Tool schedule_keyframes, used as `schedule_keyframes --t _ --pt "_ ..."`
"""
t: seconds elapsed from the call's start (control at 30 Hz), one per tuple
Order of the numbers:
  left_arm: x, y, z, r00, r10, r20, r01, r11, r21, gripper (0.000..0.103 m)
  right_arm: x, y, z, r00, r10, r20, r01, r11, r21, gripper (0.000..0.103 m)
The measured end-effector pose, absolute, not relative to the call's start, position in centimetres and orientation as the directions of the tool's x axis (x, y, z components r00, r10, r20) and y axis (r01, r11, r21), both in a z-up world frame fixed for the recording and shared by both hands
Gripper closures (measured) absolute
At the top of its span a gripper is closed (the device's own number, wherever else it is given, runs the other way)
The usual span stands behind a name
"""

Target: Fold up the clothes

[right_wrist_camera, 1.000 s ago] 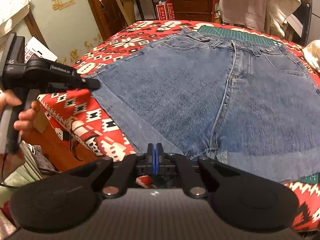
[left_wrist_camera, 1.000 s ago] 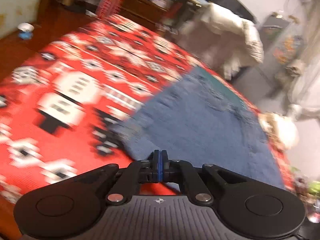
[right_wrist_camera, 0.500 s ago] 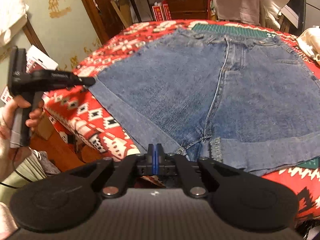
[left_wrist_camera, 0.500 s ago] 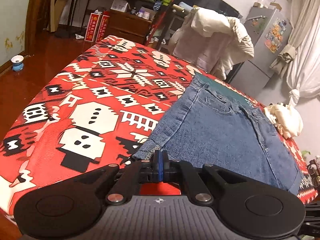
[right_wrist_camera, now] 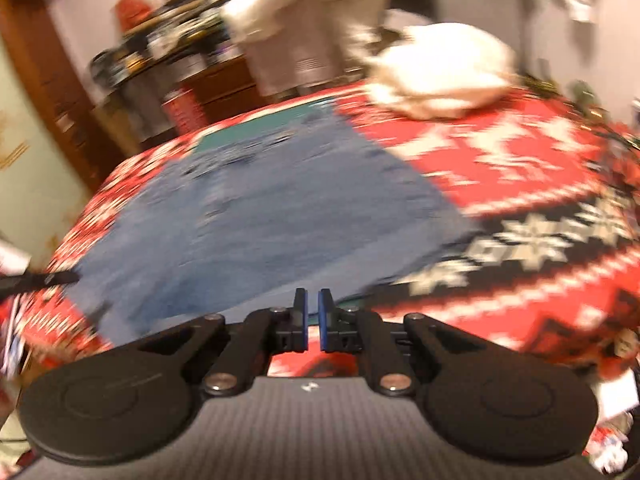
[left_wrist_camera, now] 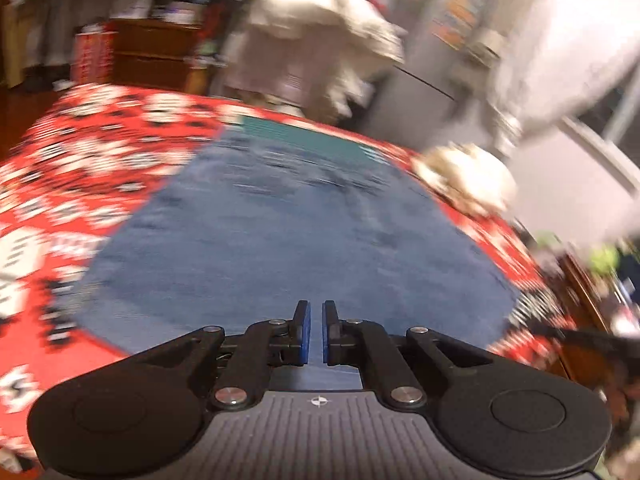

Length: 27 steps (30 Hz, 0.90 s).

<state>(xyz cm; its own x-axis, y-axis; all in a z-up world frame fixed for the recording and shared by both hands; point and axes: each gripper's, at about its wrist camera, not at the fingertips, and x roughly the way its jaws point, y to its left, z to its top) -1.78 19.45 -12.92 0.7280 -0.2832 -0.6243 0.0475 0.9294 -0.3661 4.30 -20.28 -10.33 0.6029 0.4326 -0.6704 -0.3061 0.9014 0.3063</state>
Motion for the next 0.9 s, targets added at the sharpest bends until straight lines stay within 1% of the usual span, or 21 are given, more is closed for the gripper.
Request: schedule_keyframes --t 0.1,0.27,0.33,0.4,0.47,0.63,0.73,0.9 --pt "-0.5 15.0 -12.6 0.680 -0.362 -0.638 0.170 0.924 -0.344 0.099 5.2 -22.3 -11.1 0.618 0.409 -0.671 -0.277 0.913 0.301 0.095" --pt "0.9 9.0 -13.6 0.595 -0.403 -0.696 0.306 0.914 -0.267 0.099 6.1 -21.2 -12.5 0.604 0.426 -0.673 -0.319 0.904 0.285 0.095" --pt "1.0 7.2 -14.0 0.571 -0.392 -0.722 0.347 0.911 -0.221 0.093 6.4 -21.0 -13.0 0.617 0.420 -0.666 -0.310 0.907 0.285 0.094" --pt "0.6 6.0 -14.3 0.569 -0.363 -0.738 0.379 0.912 -0.156 0.085 6.9 -21.2 -13.5 0.630 0.410 -0.660 -0.291 0.912 0.289 0.094" --pt "0.5 5.6 -14.6 0.568 -0.348 -0.746 0.386 0.913 -0.132 0.083 7.5 -22.0 -13.8 0.643 0.395 -0.657 -0.259 0.919 0.298 0.094" --pt "0.5 5.3 -15.3 0.561 -0.319 -0.764 0.388 0.916 -0.098 0.083 9.7 -23.8 -14.1 0.679 0.357 -0.641 -0.201 0.931 0.305 0.094" --pt "0.5 5.3 -15.7 0.559 -0.314 -0.768 0.381 0.919 -0.099 0.083 11.1 -24.1 -14.7 0.683 0.307 -0.662 -0.159 0.948 0.276 0.093" --pt "0.2 5.4 -15.9 0.565 -0.315 -0.763 0.371 0.922 -0.107 0.083 12.1 -26.0 -15.6 0.683 0.326 -0.654 -0.080 0.923 0.376 0.091"
